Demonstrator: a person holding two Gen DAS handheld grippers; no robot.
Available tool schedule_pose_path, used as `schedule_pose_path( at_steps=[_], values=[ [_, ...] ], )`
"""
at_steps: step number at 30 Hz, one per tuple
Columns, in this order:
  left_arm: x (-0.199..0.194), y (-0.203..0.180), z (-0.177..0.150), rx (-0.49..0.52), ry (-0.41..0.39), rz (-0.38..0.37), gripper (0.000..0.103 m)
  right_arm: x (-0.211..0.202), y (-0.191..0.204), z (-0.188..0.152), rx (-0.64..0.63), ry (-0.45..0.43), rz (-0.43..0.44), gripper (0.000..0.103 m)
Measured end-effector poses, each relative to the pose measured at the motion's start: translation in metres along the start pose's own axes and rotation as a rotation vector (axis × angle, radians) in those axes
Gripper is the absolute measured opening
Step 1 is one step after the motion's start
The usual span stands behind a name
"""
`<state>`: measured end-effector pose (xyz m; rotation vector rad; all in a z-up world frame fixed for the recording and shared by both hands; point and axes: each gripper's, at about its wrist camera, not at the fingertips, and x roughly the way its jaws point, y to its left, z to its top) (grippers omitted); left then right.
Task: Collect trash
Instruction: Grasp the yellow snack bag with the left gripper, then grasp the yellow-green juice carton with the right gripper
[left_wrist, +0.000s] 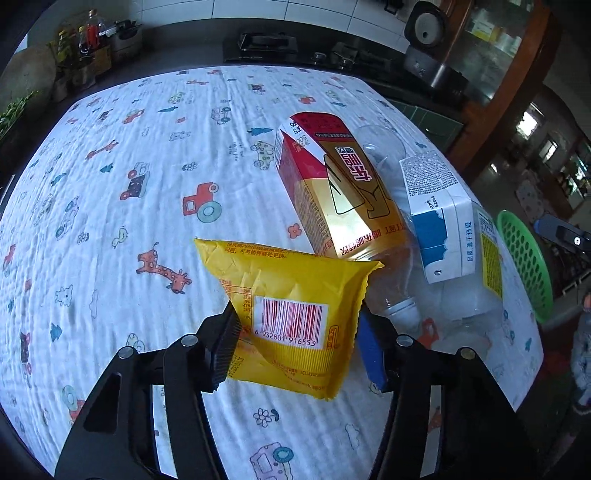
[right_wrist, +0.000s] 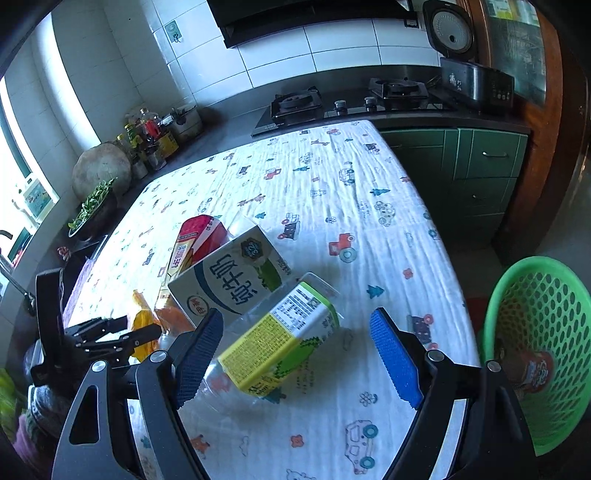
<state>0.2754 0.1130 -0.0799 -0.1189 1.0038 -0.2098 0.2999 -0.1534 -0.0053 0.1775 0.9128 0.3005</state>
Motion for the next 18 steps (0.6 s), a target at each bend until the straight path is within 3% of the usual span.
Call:
schedule_pose_path(
  at_steps=[10, 18],
  values=[
    [-0.02, 0.01, -0.003, -0.012, -0.04, -0.049, 0.037, 0.037, -0.01, 0.001, 0.175, 0.118, 0.004, 0.079],
    [-0.032, 0.012, -0.003, -0.008, -0.069, -0.082, 0.036, 0.062, -0.009, -0.005, 0.253, 0.19, -0.001, 0.078]
  ],
)
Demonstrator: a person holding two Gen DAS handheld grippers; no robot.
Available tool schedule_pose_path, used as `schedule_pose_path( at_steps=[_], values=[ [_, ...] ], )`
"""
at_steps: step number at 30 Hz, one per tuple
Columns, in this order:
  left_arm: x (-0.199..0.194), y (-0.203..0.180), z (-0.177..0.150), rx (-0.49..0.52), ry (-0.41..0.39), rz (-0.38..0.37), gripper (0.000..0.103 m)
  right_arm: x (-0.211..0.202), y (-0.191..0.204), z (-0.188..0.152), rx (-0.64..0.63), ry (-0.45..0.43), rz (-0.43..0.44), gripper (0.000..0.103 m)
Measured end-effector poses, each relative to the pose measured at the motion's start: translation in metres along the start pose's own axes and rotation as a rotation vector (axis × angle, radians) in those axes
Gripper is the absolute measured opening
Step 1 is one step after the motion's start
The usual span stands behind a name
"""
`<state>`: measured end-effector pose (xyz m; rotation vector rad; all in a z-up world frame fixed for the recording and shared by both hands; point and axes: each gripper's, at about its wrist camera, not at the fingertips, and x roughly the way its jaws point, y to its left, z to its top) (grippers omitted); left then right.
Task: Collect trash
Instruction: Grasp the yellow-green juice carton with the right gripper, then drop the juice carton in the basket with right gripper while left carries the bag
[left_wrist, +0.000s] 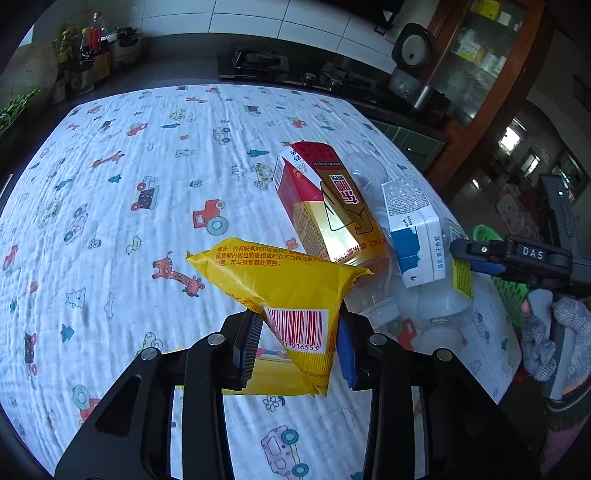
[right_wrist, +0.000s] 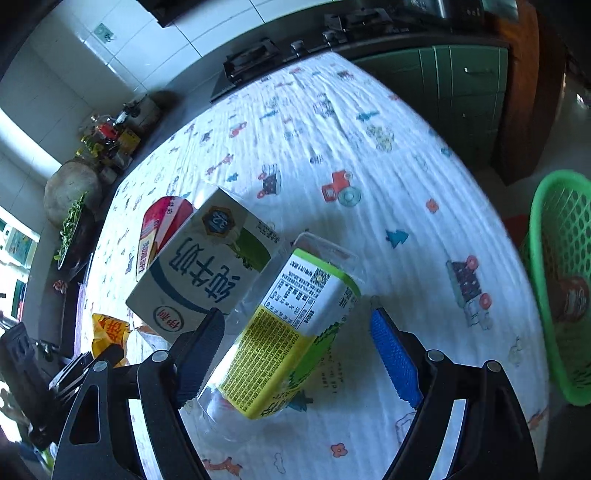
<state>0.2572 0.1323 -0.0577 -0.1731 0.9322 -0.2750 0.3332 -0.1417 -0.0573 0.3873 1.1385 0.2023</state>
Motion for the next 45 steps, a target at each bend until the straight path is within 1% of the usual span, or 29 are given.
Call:
schedule_pose_path(
  at_steps=[4, 9, 10, 12, 13, 14, 16, 23, 32, 37, 42, 45],
  values=[
    [-0.004, 0.003, -0.001, 0.002, -0.008, -0.009, 0.035, 0.014, -0.003, -0.001, 0.06, 0.043, 0.037, 0.075],
    [-0.009, 0.008, -0.001, -0.007, -0.019, -0.017, 0.033, 0.029, -0.011, -0.002, 0.139, 0.085, 0.085, 0.074],
    [-0.01, 0.009, -0.001, -0.008, -0.021, -0.018, 0.033, 0.027, -0.012, -0.002, 0.143, 0.073, 0.088, 0.074],
    [-0.011, 0.01, -0.001, -0.009, -0.023, -0.021, 0.033, 0.027, -0.012, -0.001, 0.148, 0.075, 0.091, 0.074],
    [-0.012, 0.009, -0.001, -0.01, -0.025, -0.022, 0.033, 0.026, -0.012, -0.001, 0.152, 0.074, 0.093, 0.073],
    [-0.013, 0.009, 0.0, -0.01, -0.029, -0.023, 0.033, 0.025, -0.012, -0.002, 0.151, 0.072, 0.084, 0.07],
    [-0.016, 0.007, 0.001, -0.008, -0.035, -0.029, 0.033, 0.025, -0.012, -0.003, 0.148, 0.074, 0.091, 0.068],
    [-0.026, -0.005, 0.005, 0.005, -0.054, -0.058, 0.032, 0.007, -0.019, -0.013, 0.13, 0.059, 0.144, 0.059],
    [-0.038, -0.038, 0.011, 0.054, -0.08, -0.106, 0.032, -0.029, -0.036, -0.032, 0.089, 0.04, 0.185, 0.055],
    [-0.038, -0.06, 0.017, 0.076, -0.083, -0.142, 0.032, -0.05, -0.044, -0.042, 0.082, -0.007, 0.19, 0.051],
    [-0.035, -0.088, 0.024, 0.114, -0.08, -0.174, 0.032, -0.085, -0.043, -0.048, -0.01, -0.126, 0.106, 0.049],
    [-0.03, -0.112, 0.03, 0.139, -0.07, -0.204, 0.032, -0.103, -0.053, -0.045, -0.018, -0.179, 0.077, 0.047]
  ],
)
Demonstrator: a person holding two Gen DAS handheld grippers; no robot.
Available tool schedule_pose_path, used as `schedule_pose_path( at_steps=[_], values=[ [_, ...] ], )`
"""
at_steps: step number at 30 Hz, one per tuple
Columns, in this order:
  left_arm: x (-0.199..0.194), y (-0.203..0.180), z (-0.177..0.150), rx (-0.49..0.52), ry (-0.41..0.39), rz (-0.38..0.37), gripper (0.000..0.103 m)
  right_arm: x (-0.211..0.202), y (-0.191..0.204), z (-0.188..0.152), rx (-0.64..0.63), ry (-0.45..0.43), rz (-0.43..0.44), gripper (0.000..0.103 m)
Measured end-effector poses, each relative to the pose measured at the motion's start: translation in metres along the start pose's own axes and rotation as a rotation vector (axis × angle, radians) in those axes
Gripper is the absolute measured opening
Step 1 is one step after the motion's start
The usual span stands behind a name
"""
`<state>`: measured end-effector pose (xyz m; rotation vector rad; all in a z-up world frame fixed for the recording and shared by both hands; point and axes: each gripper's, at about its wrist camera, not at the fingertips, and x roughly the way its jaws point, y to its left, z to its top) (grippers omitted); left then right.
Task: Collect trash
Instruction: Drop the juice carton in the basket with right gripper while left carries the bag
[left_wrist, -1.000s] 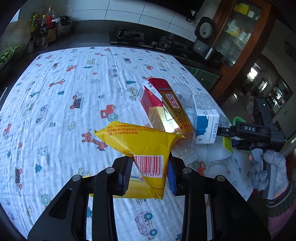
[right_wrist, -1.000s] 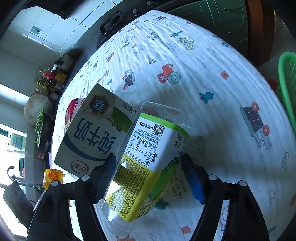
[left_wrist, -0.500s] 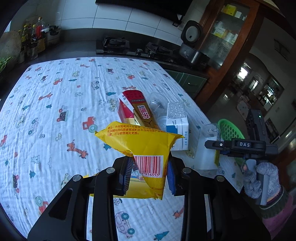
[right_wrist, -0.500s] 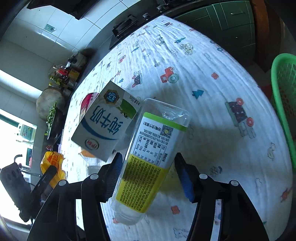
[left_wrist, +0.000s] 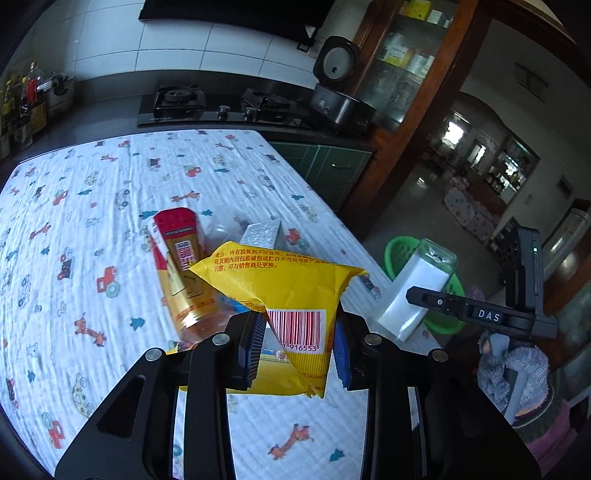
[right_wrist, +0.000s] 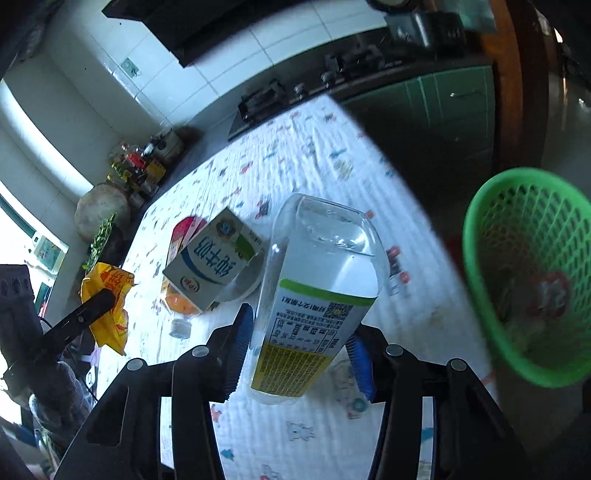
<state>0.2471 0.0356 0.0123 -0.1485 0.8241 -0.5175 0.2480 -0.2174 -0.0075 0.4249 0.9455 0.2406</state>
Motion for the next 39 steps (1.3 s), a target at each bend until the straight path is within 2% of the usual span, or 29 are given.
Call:
schedule_pose_path(
  at_steps=[5, 11, 15, 18, 24, 30, 39],
  values=[
    [0.021, -0.037, 0.013, 0.046, 0.022, -0.053, 0.032, -0.033, -0.038, 0.018, 0.034, -0.074, -0.058, 0.045],
    [0.05, -0.082, 0.024, 0.089, 0.051, -0.116, 0.032, -0.07, -0.103, 0.039, 0.077, -0.156, -0.211, 0.045],
    [0.068, -0.107, 0.029, 0.118, 0.066, -0.144, 0.032, -0.079, -0.151, 0.047, 0.12, -0.177, -0.304, 0.045],
    [0.082, -0.123, 0.033, 0.141, 0.081, -0.154, 0.032, -0.073, -0.182, 0.046, 0.156, -0.167, -0.339, 0.044],
    [0.104, -0.155, 0.039, 0.177, 0.111, -0.171, 0.032, -0.043, -0.225, 0.042, 0.227, -0.122, -0.301, 0.043],
    [0.124, -0.182, 0.041, 0.222, 0.142, -0.183, 0.032, -0.024, -0.242, 0.038, 0.273, -0.095, -0.241, 0.045],
    [0.153, -0.215, 0.033, 0.268, 0.201, -0.211, 0.032, -0.047, -0.247, 0.031, 0.283, -0.146, -0.211, 0.055]
  ],
)
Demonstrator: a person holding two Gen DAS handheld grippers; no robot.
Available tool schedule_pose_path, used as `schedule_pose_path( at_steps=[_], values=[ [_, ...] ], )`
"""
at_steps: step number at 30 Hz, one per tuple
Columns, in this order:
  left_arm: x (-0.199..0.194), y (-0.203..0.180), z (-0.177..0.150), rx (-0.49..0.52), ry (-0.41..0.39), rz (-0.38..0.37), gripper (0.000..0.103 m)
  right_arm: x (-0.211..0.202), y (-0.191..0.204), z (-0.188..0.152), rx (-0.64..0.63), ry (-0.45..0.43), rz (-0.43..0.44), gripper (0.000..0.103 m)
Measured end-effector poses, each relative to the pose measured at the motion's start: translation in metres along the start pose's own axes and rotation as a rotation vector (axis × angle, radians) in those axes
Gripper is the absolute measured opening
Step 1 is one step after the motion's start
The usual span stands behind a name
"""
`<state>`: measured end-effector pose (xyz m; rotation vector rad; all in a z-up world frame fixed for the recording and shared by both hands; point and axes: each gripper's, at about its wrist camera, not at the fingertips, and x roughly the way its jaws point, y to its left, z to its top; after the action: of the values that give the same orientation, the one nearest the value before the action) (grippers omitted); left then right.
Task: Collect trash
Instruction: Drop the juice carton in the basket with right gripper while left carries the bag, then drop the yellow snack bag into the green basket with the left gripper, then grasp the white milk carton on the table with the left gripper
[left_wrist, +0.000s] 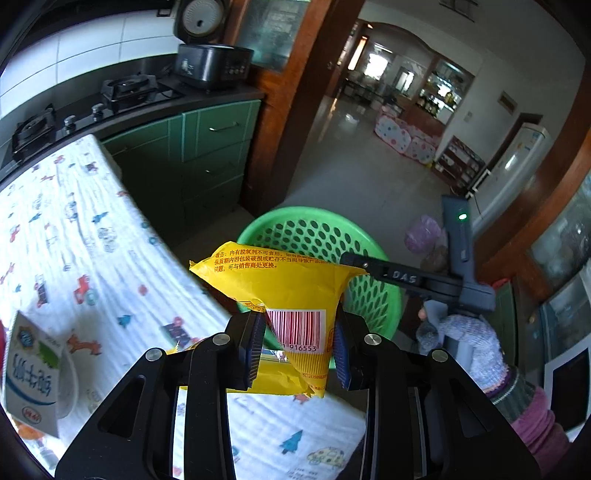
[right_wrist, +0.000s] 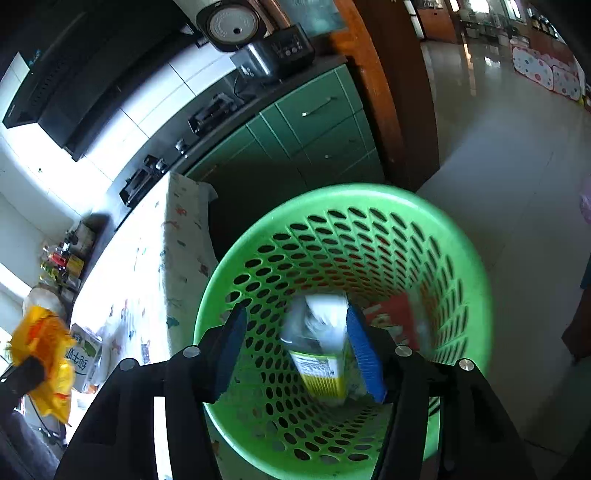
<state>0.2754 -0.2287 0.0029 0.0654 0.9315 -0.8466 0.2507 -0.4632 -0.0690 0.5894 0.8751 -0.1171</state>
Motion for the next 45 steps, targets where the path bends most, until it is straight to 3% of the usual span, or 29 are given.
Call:
schedule_pose_path(
  at_steps=[6, 10, 17, 24, 27, 29, 31, 36, 45],
  values=[
    [0.03, -0.016, 0.006, 0.029, 0.05, -0.019, 0.032, -0.03, -0.005, 0.0, -0.01, -0.051, 0.006, 0.063],
    [0.056, -0.026, 0.008, 0.044, 0.093, -0.024, 0.032, -0.046, -0.014, -0.005, -0.024, -0.078, -0.025, 0.075],
    [0.098, -0.037, 0.007, 0.045, 0.16, -0.024, 0.032, -0.055, -0.033, -0.017, -0.042, -0.076, -0.064, 0.085],
    [0.118, -0.041, 0.004, 0.04, 0.183, -0.001, 0.046, -0.061, -0.047, -0.024, -0.031, -0.085, -0.082, 0.088],
    [0.119, -0.043, 0.003, 0.046, 0.179, 0.01, 0.061, -0.062, -0.05, -0.028, -0.028, -0.083, -0.085, 0.088],
    [0.117, -0.044, 0.003, 0.051, 0.171, 0.008, 0.063, -0.062, -0.05, -0.03, -0.028, -0.08, -0.083, 0.088],
    [0.112, -0.045, 0.003, 0.055, 0.163, 0.009, 0.072, -0.064, -0.049, -0.031, -0.029, -0.078, -0.084, 0.088],
    [0.095, -0.042, 0.0, 0.069, 0.138, 0.032, 0.072, -0.068, -0.041, -0.034, -0.033, -0.085, -0.076, 0.088],
    [0.026, -0.014, -0.014, 0.04, 0.052, 0.127, 0.072, -0.073, 0.0, -0.041, -0.09, -0.086, -0.041, 0.088]
  ],
)
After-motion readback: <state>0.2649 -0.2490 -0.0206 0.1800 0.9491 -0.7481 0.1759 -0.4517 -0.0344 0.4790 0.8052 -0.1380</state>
